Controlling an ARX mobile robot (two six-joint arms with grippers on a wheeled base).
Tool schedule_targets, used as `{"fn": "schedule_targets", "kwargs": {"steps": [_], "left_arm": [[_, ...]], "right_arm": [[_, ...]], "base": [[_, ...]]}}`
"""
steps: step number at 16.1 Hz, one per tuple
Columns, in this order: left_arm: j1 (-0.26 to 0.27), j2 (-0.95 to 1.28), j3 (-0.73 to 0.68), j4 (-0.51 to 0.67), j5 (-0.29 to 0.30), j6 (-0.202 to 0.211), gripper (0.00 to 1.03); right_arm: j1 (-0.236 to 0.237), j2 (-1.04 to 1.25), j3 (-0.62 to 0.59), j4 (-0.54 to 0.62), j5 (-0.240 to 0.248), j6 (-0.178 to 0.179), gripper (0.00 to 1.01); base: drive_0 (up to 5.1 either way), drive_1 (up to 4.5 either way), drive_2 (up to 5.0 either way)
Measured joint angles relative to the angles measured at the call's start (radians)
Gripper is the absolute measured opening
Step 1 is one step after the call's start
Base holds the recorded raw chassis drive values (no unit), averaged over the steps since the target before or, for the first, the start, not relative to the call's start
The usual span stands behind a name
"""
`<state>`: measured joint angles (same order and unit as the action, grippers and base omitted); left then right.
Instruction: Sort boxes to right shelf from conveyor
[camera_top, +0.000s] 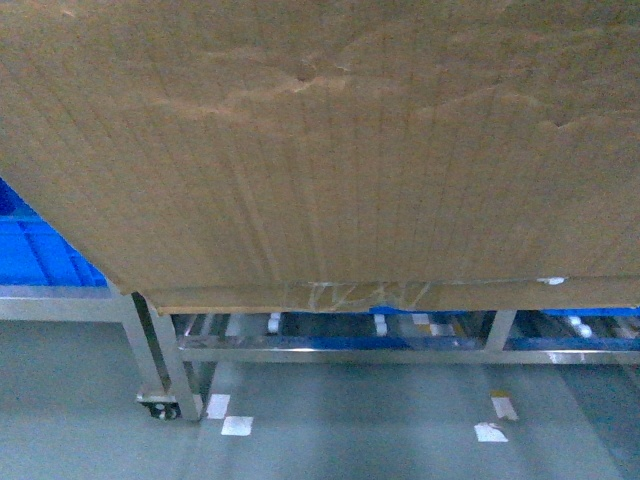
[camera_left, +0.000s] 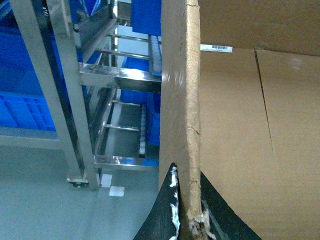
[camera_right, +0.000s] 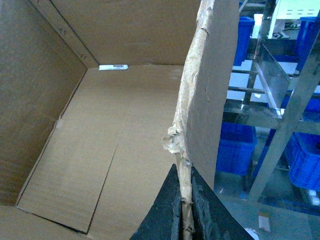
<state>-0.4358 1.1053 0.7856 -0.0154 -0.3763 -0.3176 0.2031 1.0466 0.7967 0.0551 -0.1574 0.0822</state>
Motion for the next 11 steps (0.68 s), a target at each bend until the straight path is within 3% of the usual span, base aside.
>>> {"fn": "schedule_targets", "kwargs": {"steps": [3, 9, 11], "left_arm": [[0.003, 0.001, 0.000, 0.000, 0.001, 0.003, 0.02], [0.003, -0.003, 0.000, -0.002, -0.001, 0.004, 0.02], [0.003, 0.001, 0.000, -0.005, 0.002, 0.003, 0.02]], "right_arm": [[0.000, 0.005, 0.000, -0.001, -0.002, 0.000, 0.02], [0.000, 0.003, 0.000, 0.000, -0.003, 0.000, 0.02], [0.000, 0.004, 0.000, -0.002, -0.003, 0.000, 0.02]], "base": [[0.0, 0.00, 0.0], [3.9, 0.88, -4.6], [1.7, 3.05, -4.5]]}}
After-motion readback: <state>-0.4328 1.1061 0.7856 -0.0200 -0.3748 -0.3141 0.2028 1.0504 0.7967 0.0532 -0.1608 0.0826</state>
